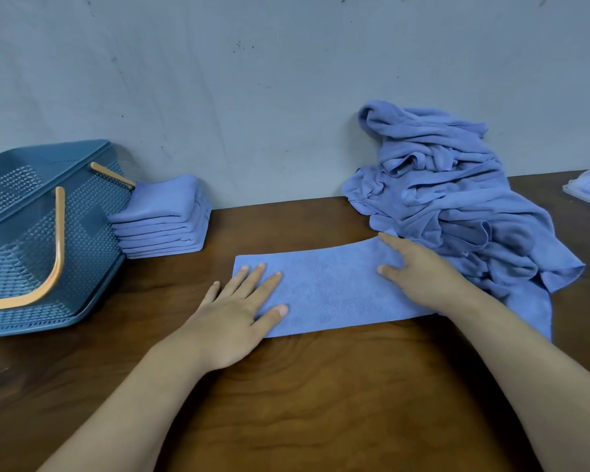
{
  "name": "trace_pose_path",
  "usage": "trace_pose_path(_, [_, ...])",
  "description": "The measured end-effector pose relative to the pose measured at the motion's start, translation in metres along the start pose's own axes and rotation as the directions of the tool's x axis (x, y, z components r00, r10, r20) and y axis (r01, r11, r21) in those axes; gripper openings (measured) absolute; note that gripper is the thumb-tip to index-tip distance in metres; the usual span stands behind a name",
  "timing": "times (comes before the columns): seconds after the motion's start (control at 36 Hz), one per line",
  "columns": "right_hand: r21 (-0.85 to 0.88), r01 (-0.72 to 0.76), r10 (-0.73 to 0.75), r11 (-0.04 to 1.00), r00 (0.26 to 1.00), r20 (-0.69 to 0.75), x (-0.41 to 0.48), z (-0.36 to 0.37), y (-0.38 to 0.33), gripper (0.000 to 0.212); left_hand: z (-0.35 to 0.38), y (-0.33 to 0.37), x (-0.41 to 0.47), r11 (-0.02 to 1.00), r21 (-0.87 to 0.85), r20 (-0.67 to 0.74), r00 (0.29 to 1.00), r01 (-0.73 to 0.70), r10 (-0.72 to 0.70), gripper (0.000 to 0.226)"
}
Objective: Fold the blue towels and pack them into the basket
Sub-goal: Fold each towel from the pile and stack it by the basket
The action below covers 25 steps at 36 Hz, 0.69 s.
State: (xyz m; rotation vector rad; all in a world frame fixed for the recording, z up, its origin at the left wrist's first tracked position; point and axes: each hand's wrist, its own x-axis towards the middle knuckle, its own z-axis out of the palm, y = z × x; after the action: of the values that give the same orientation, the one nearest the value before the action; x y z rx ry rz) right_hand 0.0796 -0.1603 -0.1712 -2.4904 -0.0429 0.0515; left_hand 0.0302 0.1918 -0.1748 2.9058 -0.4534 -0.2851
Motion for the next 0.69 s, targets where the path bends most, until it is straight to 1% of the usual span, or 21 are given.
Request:
trace_pose_path(0.11, [-0.005,0.004,-0.004,1.000,1.000,0.007,-0.003,-0.002,-0.005,0.071,-0.005,0.003,-0.004,1.000,0.006,0.060,0.998,0.016,-0.016,0.075])
trace_pose_path(0.19, [0.029,0.021,-0.024,0.999,0.996,0.082,-0.009,-0.007,-0.003,0.071,-0.002,0.007,-0.015,1.000,0.018,0.106,0.994,0.023,-0.024,0.074])
trace_pose_path(0.25, [0.099,0.051,-0.063,0.994,0.990,0.125,-0.013,-0.009,-0.003,0.070,0.001,0.010,-0.022,0.999,0.027,0.095,0.995,0.029,-0.032,0.075])
trace_pose_path(0.28, [0.153,0.065,-0.085,0.986,0.988,0.127,-0.014,-0.010,-0.004,0.070,0.002,0.012,-0.024,0.999,0.038,0.045,0.999,0.026,-0.028,0.077])
trace_pose_path(0.31, [0.212,0.067,-0.093,0.975,0.989,0.116,-0.015,-0.011,-0.005,0.068,0.001,0.015,-0.025,0.998,0.052,-0.041,0.999,0.016,-0.014,0.077])
trace_pose_path(0.36, [0.313,0.028,-0.061,0.949,0.994,0.094,-0.015,-0.016,-0.008,0.063,-0.002,0.021,-0.023,0.999,0.039,-0.233,0.972,0.010,0.000,0.071])
trace_pose_path(0.39, [0.350,0.001,-0.038,0.937,0.995,0.098,-0.015,-0.019,-0.008,0.060,-0.003,0.022,-0.021,1.000,-0.001,-0.283,0.959,0.019,-0.018,0.066])
trace_pose_path(0.42, [0.373,-0.022,-0.021,0.927,0.994,0.109,-0.015,-0.022,-0.008,0.058,-0.003,0.021,-0.019,0.998,-0.050,-0.295,0.955,0.030,-0.043,0.063])
trace_pose_path(0.5, [0.359,-0.053,0.000,0.932,0.989,0.147,-0.018,-0.030,-0.006,0.055,0.002,0.011,-0.013,0.987,-0.147,-0.203,0.974,0.068,-0.098,0.060])
trace_pose_path(0.56, [0.323,-0.047,-0.006,0.945,0.987,0.161,-0.020,-0.033,-0.009,0.062,0.006,0.004,-0.011,0.980,-0.186,-0.159,0.982,0.076,-0.106,0.062])
trace_pose_path(0.64, [0.185,0.013,-0.028,0.983,0.996,0.080,-0.024,-0.029,-0.019,0.073,0.010,-0.001,-0.007,0.979,-0.194,-0.154,0.984,0.065,-0.095,0.064])
trace_pose_path(0.69, [0.166,0.033,-0.038,0.986,0.999,0.025,-0.028,-0.024,-0.026,0.074,0.011,-0.002,-0.005,0.979,-0.193,-0.155,0.984,0.059,-0.090,0.065])
